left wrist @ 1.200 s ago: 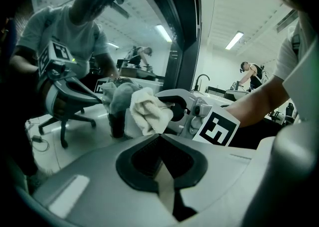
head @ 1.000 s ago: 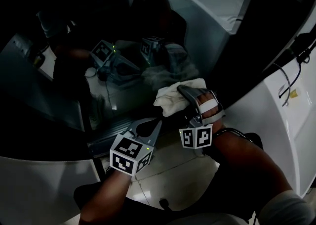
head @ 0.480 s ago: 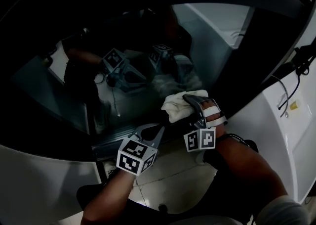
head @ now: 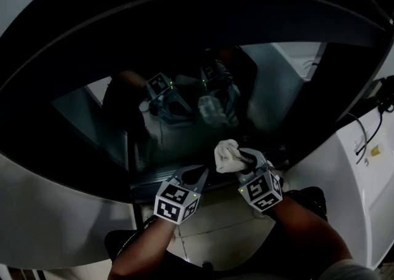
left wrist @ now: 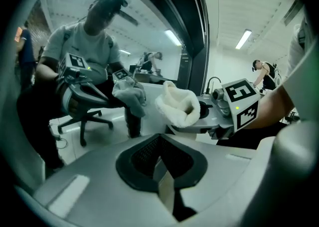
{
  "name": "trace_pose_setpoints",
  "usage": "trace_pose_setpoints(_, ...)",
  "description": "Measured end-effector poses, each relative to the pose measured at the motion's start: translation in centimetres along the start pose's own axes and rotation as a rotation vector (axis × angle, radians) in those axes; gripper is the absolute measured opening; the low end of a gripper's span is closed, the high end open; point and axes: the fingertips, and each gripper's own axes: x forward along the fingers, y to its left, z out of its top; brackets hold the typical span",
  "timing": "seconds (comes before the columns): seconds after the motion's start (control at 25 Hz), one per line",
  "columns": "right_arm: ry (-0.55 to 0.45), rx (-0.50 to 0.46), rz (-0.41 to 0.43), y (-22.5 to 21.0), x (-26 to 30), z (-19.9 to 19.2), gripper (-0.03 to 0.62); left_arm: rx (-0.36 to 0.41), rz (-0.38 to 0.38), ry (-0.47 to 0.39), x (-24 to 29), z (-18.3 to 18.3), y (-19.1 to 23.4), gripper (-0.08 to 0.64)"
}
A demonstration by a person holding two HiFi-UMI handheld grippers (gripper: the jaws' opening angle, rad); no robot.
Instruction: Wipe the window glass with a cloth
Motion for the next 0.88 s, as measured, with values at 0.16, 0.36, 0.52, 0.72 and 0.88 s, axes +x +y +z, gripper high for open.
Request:
trace_pose_setpoints(0.16, -0.055, 0.306, 0.042, 0.5, -2.1, 1.8, 0.140, -0.015, 0.094, -0.082, -3.6, 3.5, 2.3, 0.017)
trace_pose_setpoints(0.36, -0.114, 0.509, 0.087, -0.2, -6.8, 4.2, 0.140, -0.052, 0.125, -0.149, -7.8, 6.8, 1.2, 0.017)
trace_pose_setpoints(0.52, -0.161, 0.577, 0.130, 0.5, -10.6, 7.0, 0.140, -0.084, 0.111, -0.198, -10.8, 8.8, -1.3, 0.017)
trace_pose_setpoints(0.72, -0.227, 0.596, 0.180, 1.3, -14.1, 10.3, 0.140, -0.128, 0.111, -0.273, -13.6, 10.7, -3.5, 0.017)
trace_pose_setpoints(0.88, -0.285, 0.603, 0.206, 1.5, -16.5, 12.5, 0.140, -0.116, 0.127, -0.307, -16.3, 11.3, -5.0, 0.017)
